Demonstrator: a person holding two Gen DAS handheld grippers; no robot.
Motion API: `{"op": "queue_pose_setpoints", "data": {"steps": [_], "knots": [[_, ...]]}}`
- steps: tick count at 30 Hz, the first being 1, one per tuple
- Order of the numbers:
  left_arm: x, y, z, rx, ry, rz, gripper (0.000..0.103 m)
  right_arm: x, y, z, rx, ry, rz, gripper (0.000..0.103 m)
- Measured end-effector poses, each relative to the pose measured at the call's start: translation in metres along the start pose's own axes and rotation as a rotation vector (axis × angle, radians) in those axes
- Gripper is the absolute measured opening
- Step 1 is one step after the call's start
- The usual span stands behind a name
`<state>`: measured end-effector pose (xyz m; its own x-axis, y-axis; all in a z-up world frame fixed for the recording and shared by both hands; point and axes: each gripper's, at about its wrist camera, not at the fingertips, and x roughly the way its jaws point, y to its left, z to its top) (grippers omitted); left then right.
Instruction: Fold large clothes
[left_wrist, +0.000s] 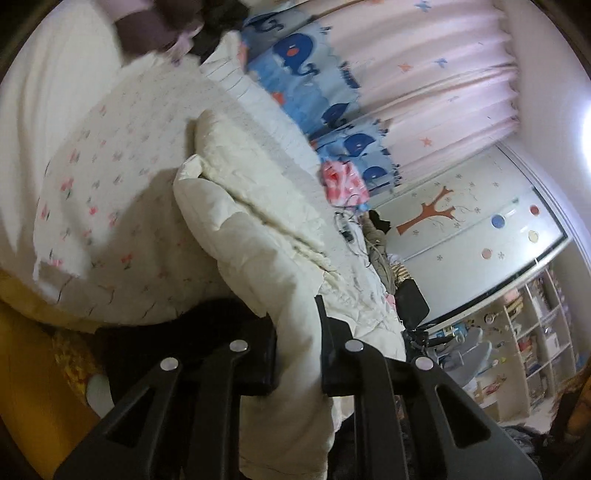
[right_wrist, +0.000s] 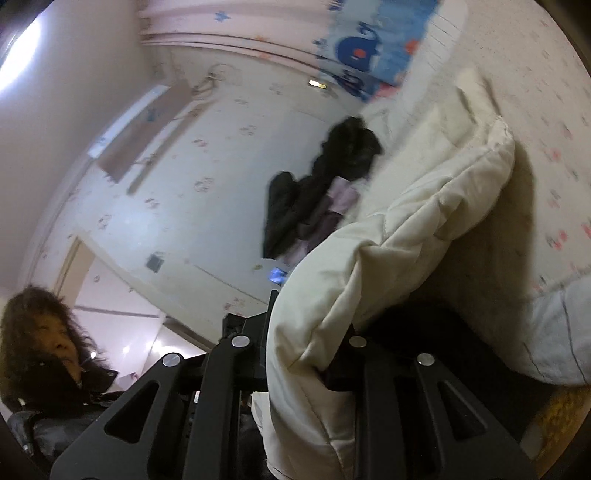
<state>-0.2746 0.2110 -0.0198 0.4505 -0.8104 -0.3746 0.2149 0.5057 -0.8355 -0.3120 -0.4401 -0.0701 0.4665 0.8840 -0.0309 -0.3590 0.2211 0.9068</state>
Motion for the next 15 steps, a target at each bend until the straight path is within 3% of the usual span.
{"op": "queue_pose_setpoints", "data": {"steps": [3,5,6,7,8,9,11,12,13,14,15], "knots": [[0.011,0.027,-0.009,-0.024,0.08,0.012,0.018,-0.001,-0.028,-0.016,0.09,0.076,-0.047,0.025],[0.021,0.041,-0.019,-0.015,0.176,0.0,0.02,-0.002,-0.041,-0.029,0.134,0.135,-0.093,0.041],[0.025,0.049,-0.023,-0.018,0.21,-0.001,0.025,0.0,-0.045,-0.036,0.144,0.161,-0.115,0.055],[0.029,0.059,-0.027,-0.04,0.244,-0.015,0.042,0.001,-0.049,-0.04,0.158,0.181,-0.127,0.06],[0.032,0.067,-0.028,-0.063,0.26,-0.024,0.052,0.003,-0.053,-0.044,0.169,0.197,-0.133,0.06],[0.036,0.075,-0.029,-0.095,0.262,-0.026,0.07,0.004,-0.054,-0.045,0.166,0.203,-0.129,0.061],[0.041,0.083,-0.028,-0.123,0.24,-0.042,0.073,0.007,-0.053,-0.043,0.154,0.19,-0.118,0.06],[0.045,0.084,-0.027,-0.136,0.236,-0.071,0.073,0.01,-0.052,-0.041,0.144,0.178,-0.119,0.055],[0.047,0.084,-0.027,-0.135,0.233,-0.08,0.073,0.012,-0.05,-0.04,0.134,0.17,-0.122,0.04],[0.051,0.081,-0.026,-0.128,0.225,-0.073,0.073,0.015,-0.047,-0.038,0.116,0.165,-0.136,0.032],[0.054,0.079,-0.027,-0.122,0.223,-0.069,0.064,0.017,-0.043,-0.037,0.104,0.16,-0.133,0.028]]}}
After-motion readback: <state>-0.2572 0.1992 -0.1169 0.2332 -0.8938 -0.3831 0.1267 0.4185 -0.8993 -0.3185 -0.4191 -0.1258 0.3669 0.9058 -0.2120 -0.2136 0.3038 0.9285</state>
